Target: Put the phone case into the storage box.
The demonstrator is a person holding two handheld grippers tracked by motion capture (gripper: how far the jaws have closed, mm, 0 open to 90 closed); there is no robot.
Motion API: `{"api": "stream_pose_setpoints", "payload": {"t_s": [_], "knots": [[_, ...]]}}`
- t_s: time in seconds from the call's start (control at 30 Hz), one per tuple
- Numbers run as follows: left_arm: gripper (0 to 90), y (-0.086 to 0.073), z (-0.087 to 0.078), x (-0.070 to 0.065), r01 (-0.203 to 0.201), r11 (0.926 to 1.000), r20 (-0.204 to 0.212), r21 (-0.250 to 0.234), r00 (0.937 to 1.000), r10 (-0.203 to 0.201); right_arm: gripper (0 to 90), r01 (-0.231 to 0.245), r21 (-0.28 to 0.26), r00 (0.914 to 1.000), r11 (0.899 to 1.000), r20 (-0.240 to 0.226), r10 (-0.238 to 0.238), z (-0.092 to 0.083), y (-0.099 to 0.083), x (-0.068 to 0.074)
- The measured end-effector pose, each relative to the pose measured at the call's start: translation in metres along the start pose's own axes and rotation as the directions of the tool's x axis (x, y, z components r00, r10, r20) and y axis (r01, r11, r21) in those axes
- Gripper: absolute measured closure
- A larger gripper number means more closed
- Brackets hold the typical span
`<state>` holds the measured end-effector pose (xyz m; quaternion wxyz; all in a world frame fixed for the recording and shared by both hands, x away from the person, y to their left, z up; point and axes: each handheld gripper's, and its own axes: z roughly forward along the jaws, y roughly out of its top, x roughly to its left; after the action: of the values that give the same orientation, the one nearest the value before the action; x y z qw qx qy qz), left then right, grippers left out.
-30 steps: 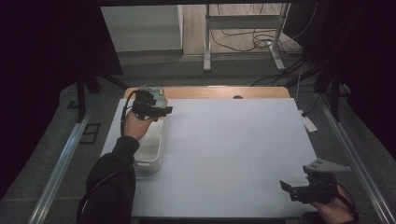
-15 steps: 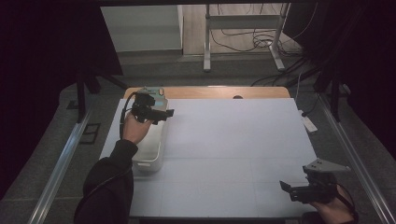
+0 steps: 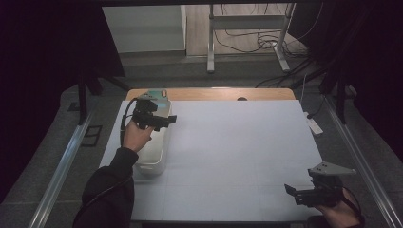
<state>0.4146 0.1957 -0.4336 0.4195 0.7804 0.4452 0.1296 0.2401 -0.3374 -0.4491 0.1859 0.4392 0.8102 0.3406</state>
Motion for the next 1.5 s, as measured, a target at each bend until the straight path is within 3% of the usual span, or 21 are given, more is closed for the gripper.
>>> {"api": "stream_pose_setpoints", "payload": {"t_s": [0.33,1.5], "knots": [[0.0,-0.008,-0.004,-0.007,-0.029,0.9996,0.006,-0.002,0.9996,0.029,0.0,0.000,0.002,1.0000,1.000,0.001,0.000,0.000,0.000,0.000],[0.0,-0.034,-0.037,-0.027,-0.035,0.9978,0.011,-0.056,0.9993,0.035,0.0,-0.001,0.000,1.0000,1.000,-0.002,0.001,-0.001,0.000,0.000]]}}
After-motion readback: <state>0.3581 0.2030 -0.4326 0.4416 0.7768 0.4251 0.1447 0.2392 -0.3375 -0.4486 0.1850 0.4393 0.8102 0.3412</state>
